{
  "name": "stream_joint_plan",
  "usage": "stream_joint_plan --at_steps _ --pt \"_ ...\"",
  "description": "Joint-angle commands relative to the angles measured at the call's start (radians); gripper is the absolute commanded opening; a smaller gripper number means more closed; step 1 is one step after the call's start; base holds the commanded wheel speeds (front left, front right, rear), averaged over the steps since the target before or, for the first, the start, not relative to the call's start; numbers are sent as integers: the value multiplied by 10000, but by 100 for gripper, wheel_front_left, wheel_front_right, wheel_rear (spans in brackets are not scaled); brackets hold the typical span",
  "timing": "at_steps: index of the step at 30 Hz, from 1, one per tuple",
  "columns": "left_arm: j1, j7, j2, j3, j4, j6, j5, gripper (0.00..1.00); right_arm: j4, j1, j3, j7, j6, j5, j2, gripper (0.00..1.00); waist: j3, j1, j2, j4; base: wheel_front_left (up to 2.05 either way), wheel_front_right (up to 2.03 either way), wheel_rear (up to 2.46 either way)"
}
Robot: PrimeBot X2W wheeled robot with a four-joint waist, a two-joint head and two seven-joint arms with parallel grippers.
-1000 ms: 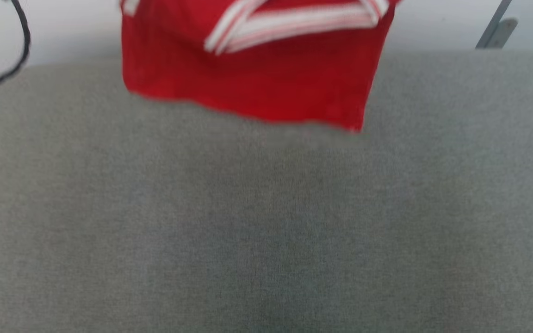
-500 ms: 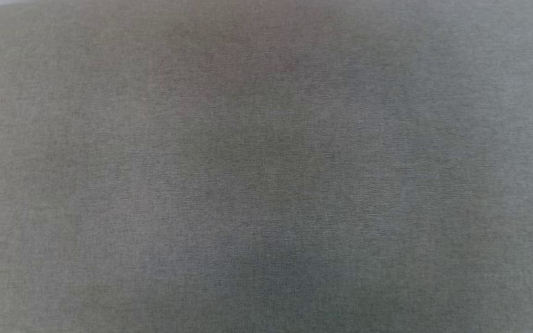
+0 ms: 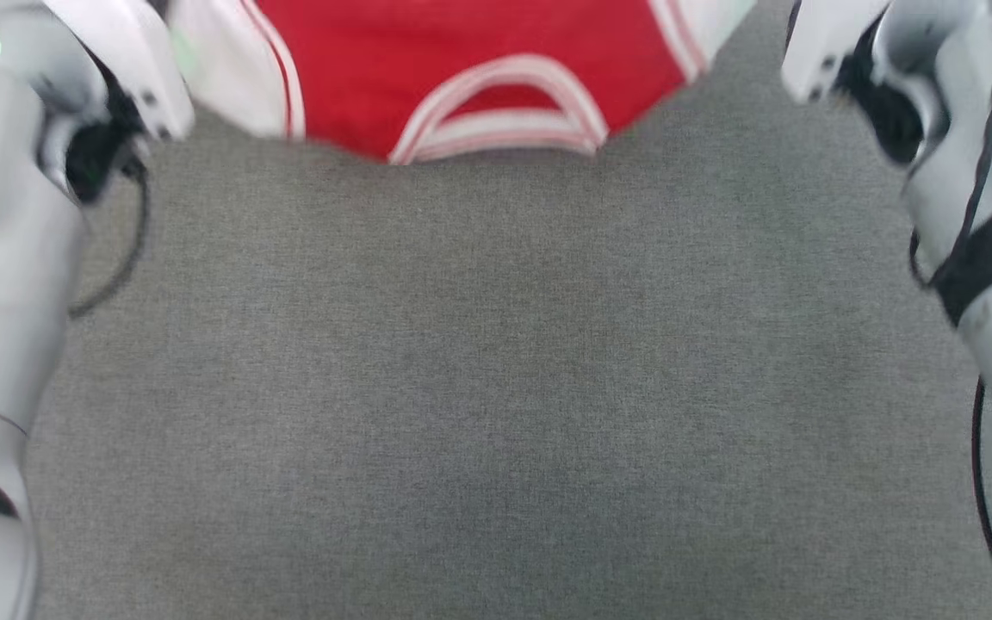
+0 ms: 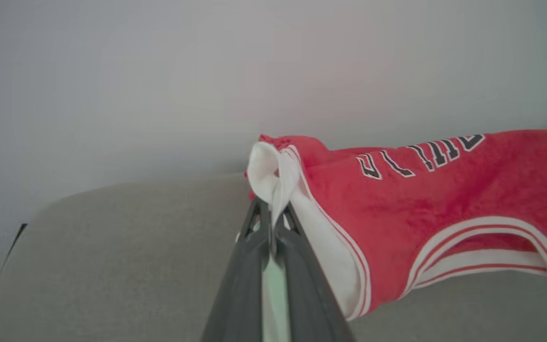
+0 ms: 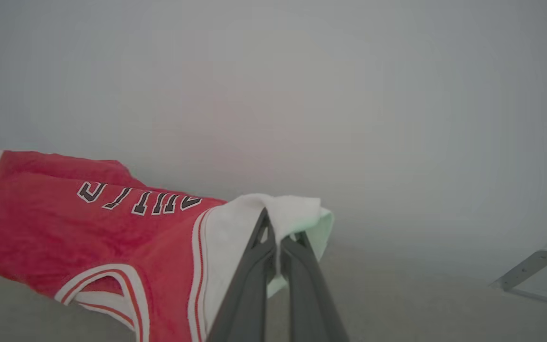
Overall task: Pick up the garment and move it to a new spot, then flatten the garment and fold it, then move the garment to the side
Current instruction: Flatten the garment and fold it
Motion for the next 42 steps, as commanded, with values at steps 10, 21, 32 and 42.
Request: stream_joint_plan --at_steps 10,21,32,42 --pt "2218 2440 627 -803 -566 -23 -1354 0 -2700 3108 710 3205 -2 2456 -1337 0 -560 0 0 -41 0 0 0" --pt "4808 3128 1869 -530 -2849 394 -2299 0 -6015 6700 -397 6025 -2 3247 -2626 0 -1321 0 0 16 0 0 0" --pt "8098 3778 3818 -112 -7587 2631 -3227 0 -9436 10234 -2469 9525 -2 3112 -2539 0 -1789 0 0 66 0 0 0" --pt "11201 3544 5480 343 -11748 5003 -4099 0 -13039 13599 -4479 12909 -3 2376 -1086 0 -1689 0 0 137 0 0 0"
